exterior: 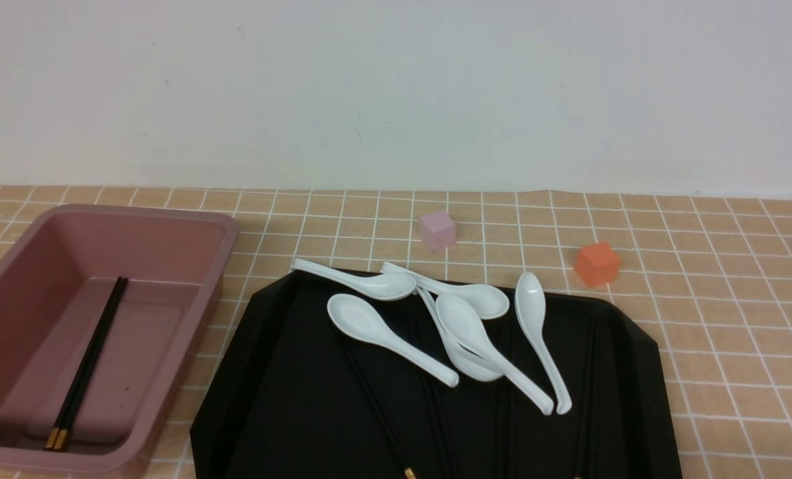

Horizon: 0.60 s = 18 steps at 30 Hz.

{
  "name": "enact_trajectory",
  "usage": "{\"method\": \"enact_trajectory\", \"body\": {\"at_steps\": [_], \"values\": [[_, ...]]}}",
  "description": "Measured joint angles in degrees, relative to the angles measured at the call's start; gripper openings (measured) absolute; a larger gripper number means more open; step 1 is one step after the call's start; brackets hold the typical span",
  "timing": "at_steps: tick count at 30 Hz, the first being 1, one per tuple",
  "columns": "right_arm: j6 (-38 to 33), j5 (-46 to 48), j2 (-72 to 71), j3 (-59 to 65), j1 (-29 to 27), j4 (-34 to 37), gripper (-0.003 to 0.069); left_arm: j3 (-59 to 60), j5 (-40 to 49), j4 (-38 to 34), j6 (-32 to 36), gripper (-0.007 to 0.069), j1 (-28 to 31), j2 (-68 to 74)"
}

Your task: On brown tablecloth take chopsticks from black tray and put them in box.

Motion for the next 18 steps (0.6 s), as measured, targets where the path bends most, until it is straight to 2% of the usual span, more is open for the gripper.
{"method": "enact_trajectory", "body": {"at_steps": [18], "values": [[0.0,0.0,0.0,0.0,0.0,0.0,0.024,0.0,0.0,0.0,0.0,0.0019,0.0,0.0]]}}
